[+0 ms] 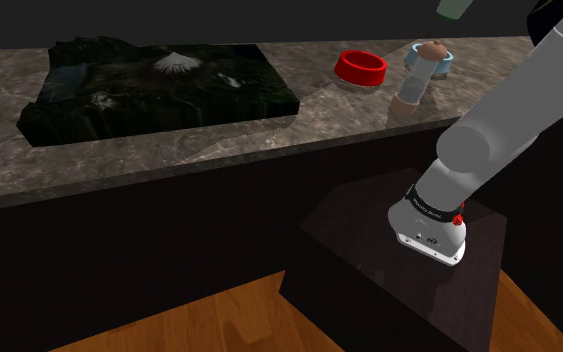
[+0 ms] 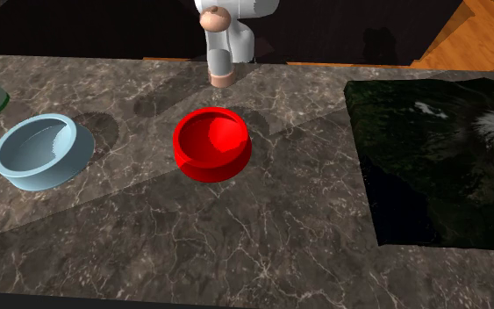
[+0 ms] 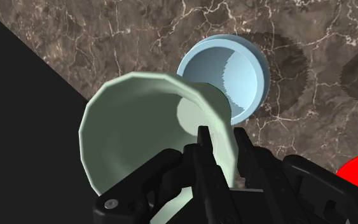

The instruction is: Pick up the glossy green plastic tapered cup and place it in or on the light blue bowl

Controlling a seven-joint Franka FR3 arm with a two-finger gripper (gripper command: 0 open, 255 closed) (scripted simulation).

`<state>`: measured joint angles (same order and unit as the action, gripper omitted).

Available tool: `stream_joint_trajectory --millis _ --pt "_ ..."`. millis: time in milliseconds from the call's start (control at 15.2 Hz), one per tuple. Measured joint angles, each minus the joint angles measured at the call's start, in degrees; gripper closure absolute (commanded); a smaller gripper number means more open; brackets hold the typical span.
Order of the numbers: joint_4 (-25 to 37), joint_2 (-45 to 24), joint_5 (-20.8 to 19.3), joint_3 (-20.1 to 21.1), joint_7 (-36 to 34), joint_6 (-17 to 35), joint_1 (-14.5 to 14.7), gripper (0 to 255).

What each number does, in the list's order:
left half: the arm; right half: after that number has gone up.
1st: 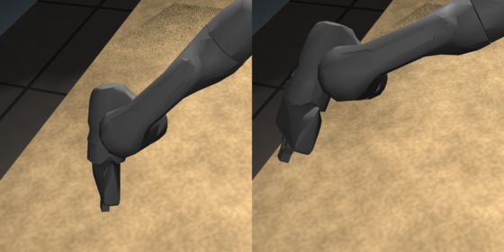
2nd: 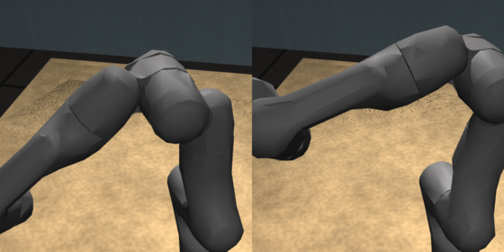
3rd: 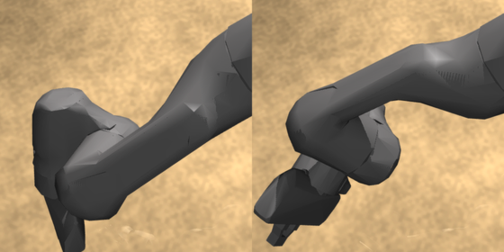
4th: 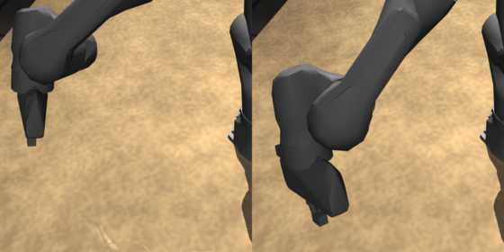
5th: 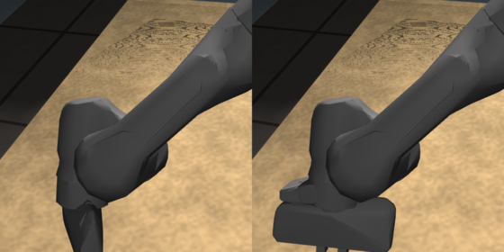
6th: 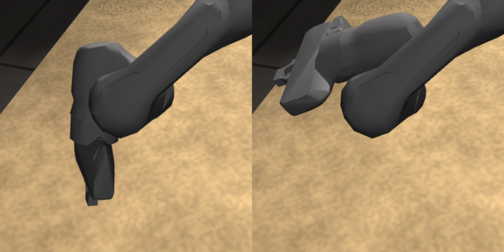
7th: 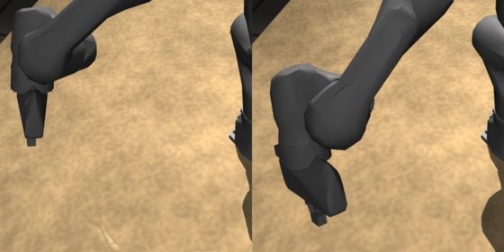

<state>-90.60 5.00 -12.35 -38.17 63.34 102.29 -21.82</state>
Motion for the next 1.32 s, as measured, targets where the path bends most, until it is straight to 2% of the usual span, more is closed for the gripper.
stream_joint_trajectory --millis 1320 --pt "-17.9 3.3 -3.3 -0.1 -3.4 14.9 -0.7 255"
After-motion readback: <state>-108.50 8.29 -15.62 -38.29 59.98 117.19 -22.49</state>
